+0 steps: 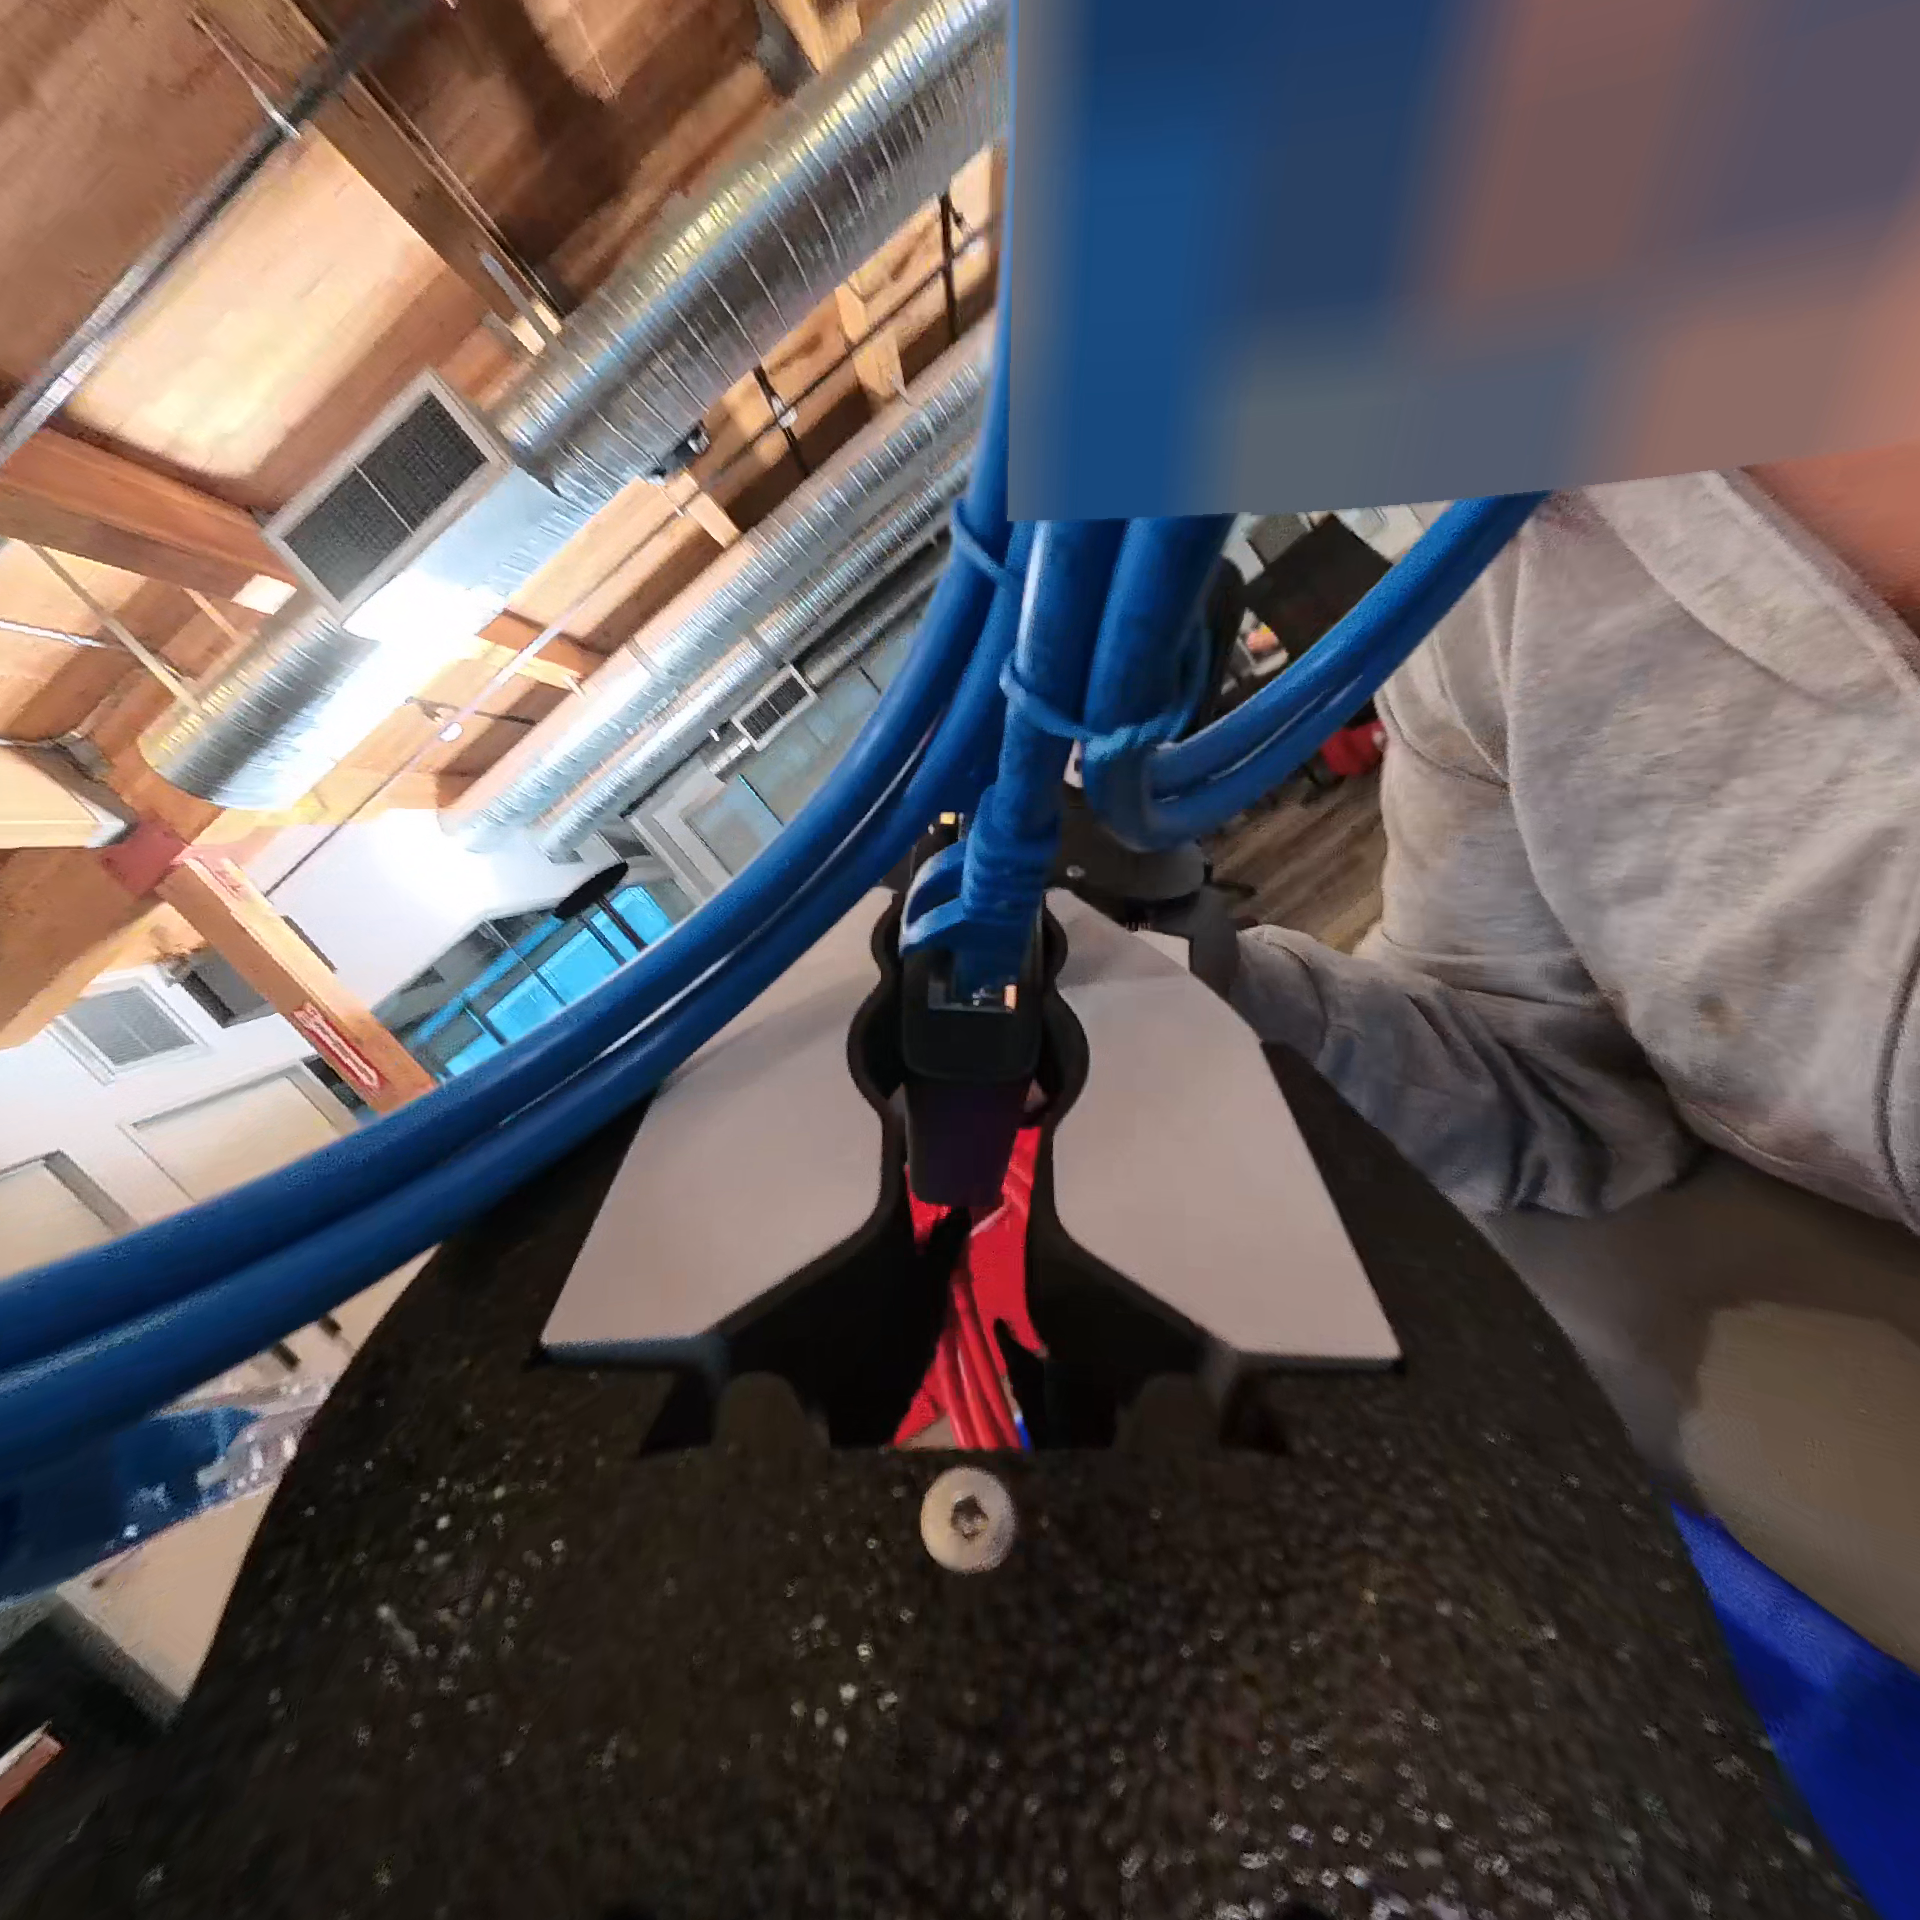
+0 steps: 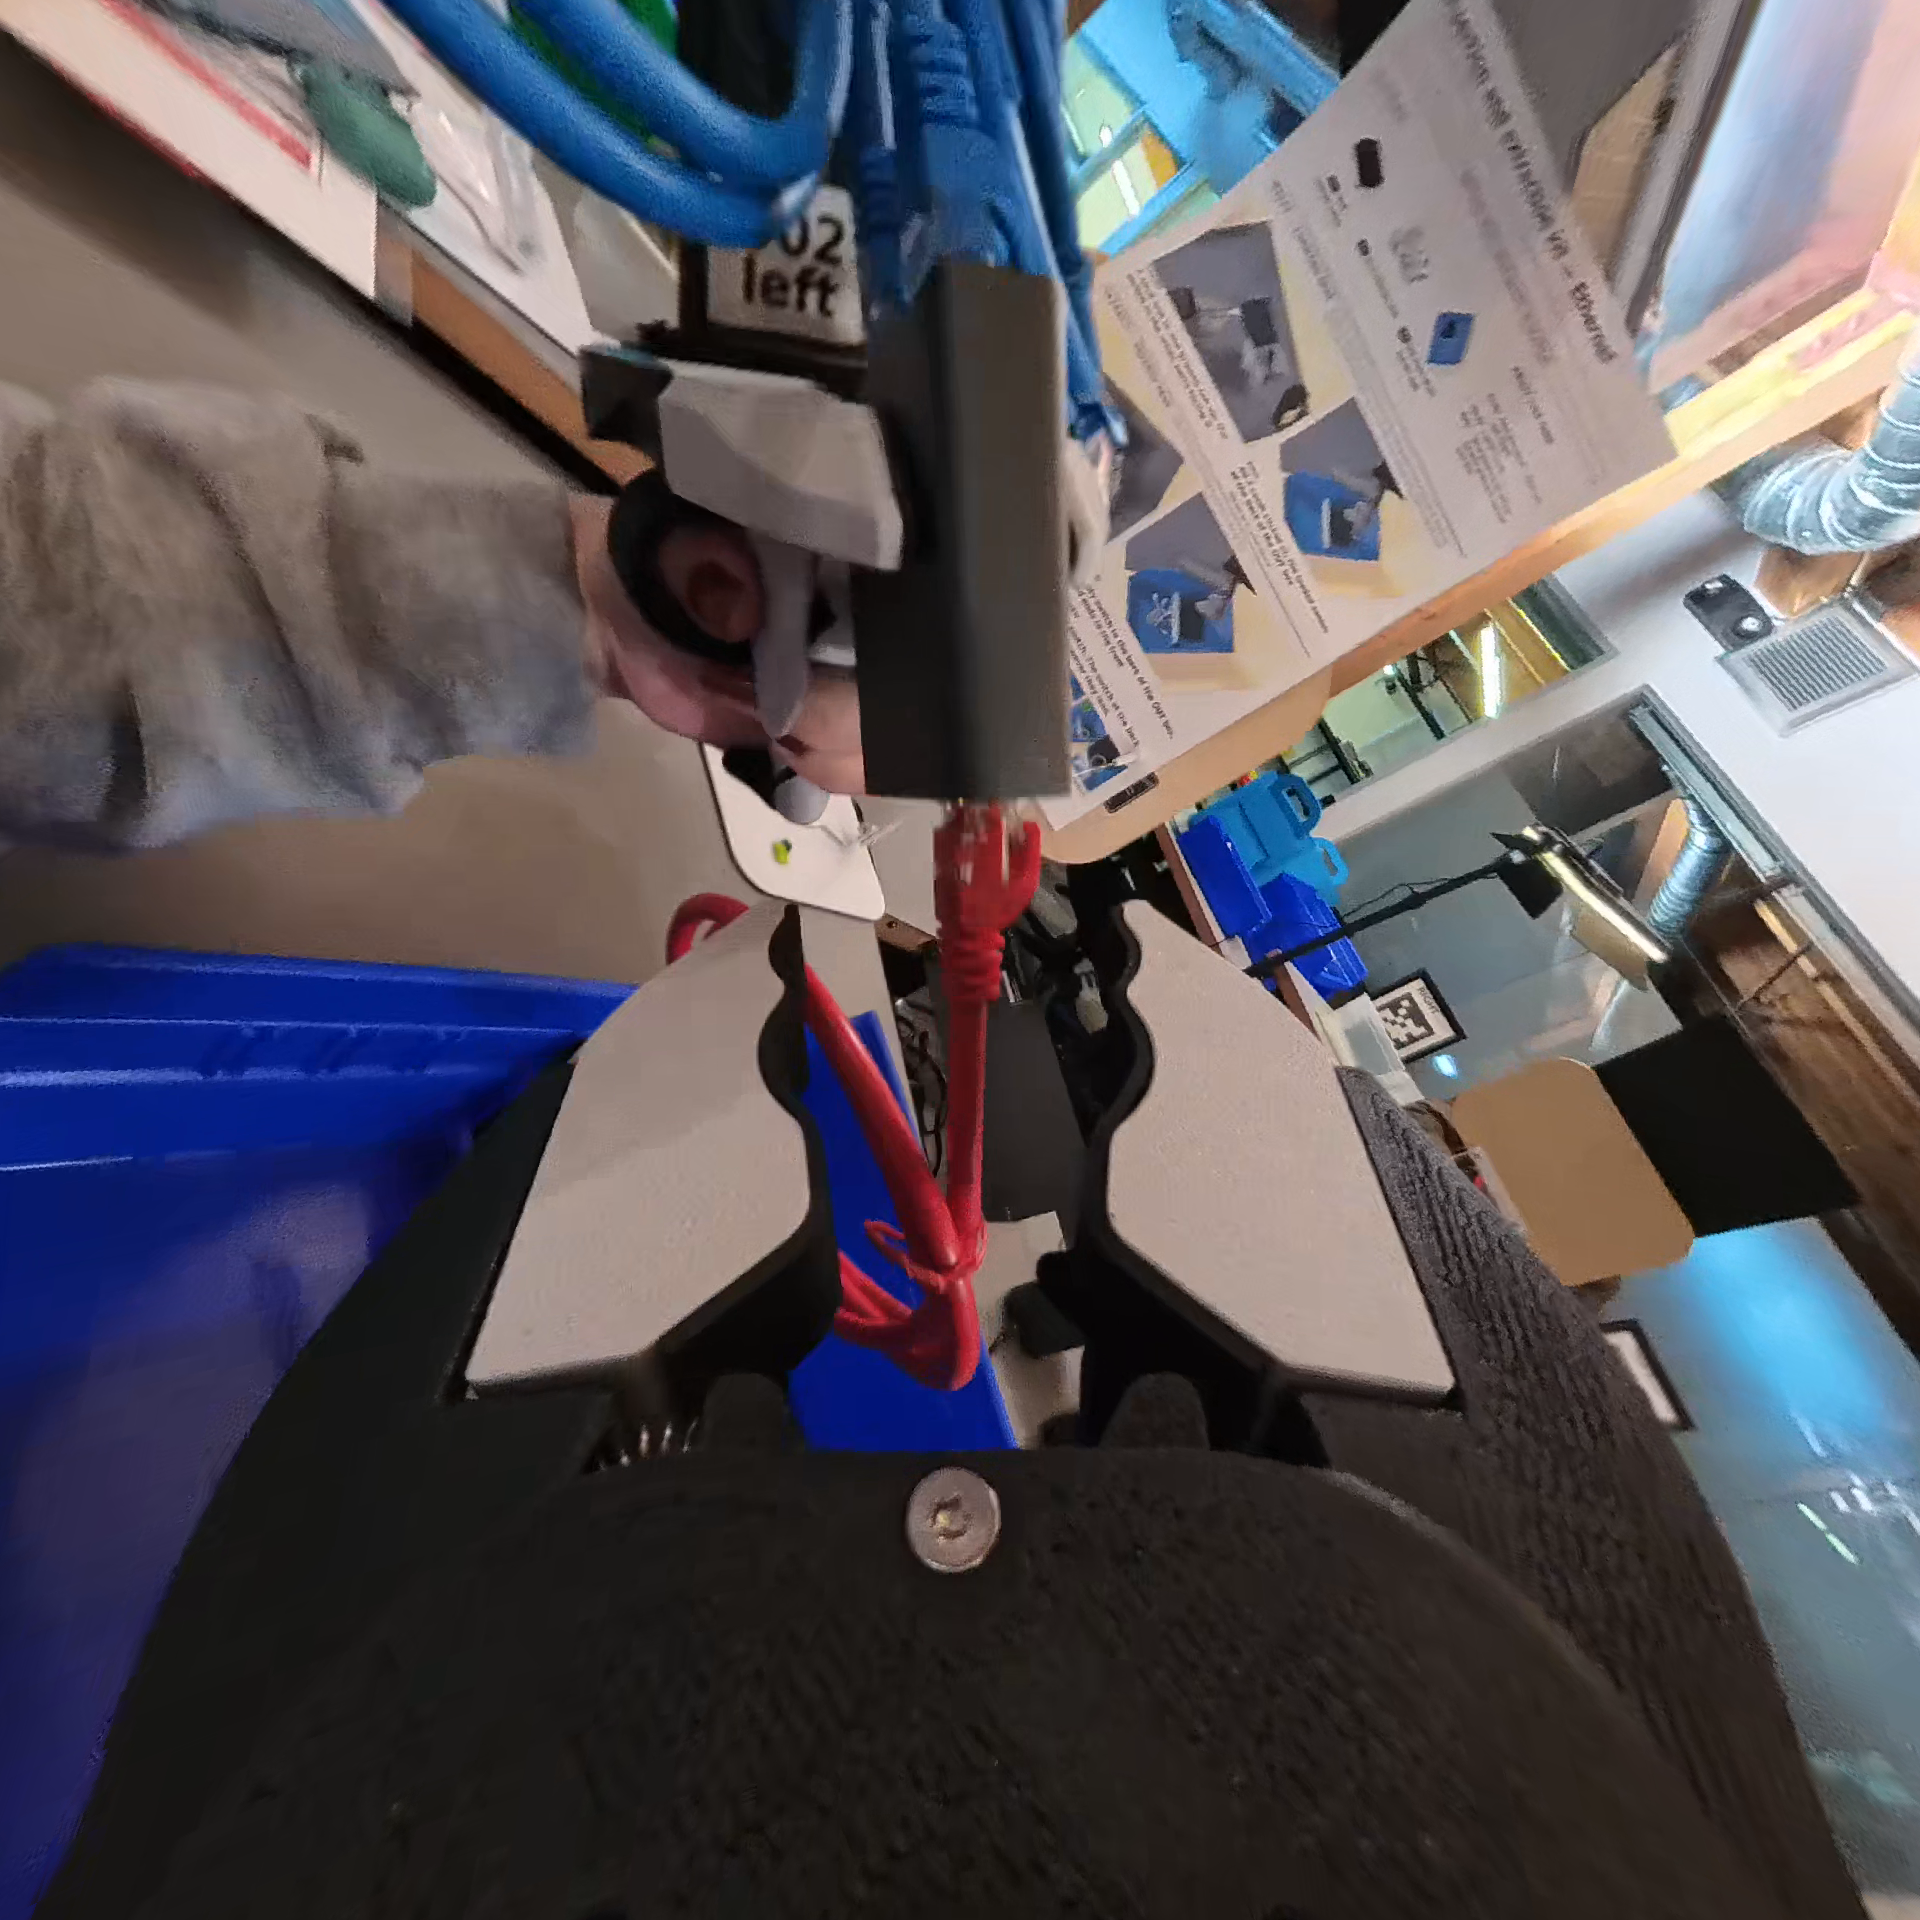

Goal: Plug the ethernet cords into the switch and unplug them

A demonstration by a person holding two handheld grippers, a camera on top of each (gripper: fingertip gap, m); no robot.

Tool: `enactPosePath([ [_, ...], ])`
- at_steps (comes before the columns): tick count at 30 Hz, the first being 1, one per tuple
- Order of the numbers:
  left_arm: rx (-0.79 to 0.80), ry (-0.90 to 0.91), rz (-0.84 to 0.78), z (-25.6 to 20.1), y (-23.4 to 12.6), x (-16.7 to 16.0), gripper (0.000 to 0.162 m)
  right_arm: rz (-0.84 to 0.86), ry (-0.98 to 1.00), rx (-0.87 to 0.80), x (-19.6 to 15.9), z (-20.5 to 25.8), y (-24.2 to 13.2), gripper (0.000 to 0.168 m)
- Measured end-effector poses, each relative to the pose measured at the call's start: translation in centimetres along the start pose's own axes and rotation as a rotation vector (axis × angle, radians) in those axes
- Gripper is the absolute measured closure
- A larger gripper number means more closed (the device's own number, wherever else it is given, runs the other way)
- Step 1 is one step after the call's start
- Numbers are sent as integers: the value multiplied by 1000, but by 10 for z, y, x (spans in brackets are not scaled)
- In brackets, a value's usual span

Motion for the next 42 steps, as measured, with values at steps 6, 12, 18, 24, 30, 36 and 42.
enactPosePath([
  [6,-48,-15,66,-5,3,4,142,5,-54,-10,3,8,7,126],
  [12,-104,-37,56,-9,6,6,142,-49,27,27,7,13,13,135],
  [18,-116,-17,65,-11,10,8,142,-30,58,28,11,15,13,141],
  [24,-124,42,108,-16,16,15,142,4,23,8,16,17,11,142],
  [30,-137,73,122,-19,23,17,142,47,-18,-22,17,20,13,146],
  [36,-139,83,136,-20,25,17,142,67,-52,-64,16,20,13,153],
  [42,-123,92,146,-19,25,17,142,87,-93,-132,15,18,15,160],
])
Point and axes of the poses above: each gripper's, where its closed fingertips meet, y out along the fingers, x out of its top, z = x × y across the jaws, the point moved 10 cm from there along -y, back along the fingers, and after that the axes turned 5 degrees about -z, right-handed, at the moved point
